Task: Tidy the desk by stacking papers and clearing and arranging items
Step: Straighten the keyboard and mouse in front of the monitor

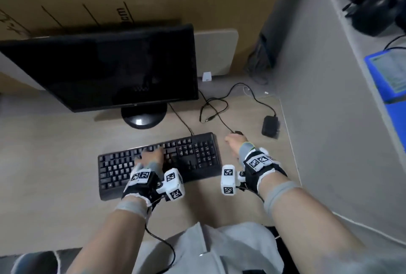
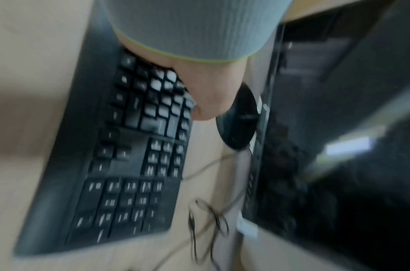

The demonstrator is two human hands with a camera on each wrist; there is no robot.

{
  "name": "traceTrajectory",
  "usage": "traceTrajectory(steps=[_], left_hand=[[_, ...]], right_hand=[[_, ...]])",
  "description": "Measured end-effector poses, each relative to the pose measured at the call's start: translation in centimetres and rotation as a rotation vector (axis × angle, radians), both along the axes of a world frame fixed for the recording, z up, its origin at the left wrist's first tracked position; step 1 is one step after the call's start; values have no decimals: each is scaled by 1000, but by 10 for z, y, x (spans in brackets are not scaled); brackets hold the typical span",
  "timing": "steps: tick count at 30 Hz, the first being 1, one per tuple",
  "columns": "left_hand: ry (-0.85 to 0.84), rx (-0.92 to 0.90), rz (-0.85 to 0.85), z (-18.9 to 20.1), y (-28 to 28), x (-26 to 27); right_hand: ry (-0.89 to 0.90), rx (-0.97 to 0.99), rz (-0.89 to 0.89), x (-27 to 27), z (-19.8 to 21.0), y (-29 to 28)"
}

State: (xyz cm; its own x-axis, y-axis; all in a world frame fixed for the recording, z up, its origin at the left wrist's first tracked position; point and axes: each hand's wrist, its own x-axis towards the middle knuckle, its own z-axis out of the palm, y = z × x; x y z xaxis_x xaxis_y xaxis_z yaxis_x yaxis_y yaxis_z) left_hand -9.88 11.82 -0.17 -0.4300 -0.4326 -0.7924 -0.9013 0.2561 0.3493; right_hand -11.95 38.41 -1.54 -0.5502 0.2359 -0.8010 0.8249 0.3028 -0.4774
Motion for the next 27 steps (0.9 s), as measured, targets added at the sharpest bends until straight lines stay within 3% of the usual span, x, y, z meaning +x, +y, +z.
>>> traceTrajectory(steps=[3, 5, 7, 9, 14, 18, 27], left_hand=[[-16, 70, 170, -8, -15, 10], [-78, -10, 227, -11, -32, 20], [-121, -148, 253, -41, -65, 30], [-176, -168, 232, -77, -88, 37], [-240, -267, 159, -26, -67, 41], [-214, -223, 109, -12, -87, 50], [-255, -135, 63, -23, -140, 72]], right_hand=[[-85, -42, 102, -11, -13, -5], [-98, -91, 112, -5, -25, -22], [-87, -88, 66, 2, -29, -42], [-88, -3, 48, 4, -34, -49], [-126, 140, 81, 9, -30, -70], [-189, 209, 6, 37, -37, -99], [-324, 286, -99, 64, -23, -156]])
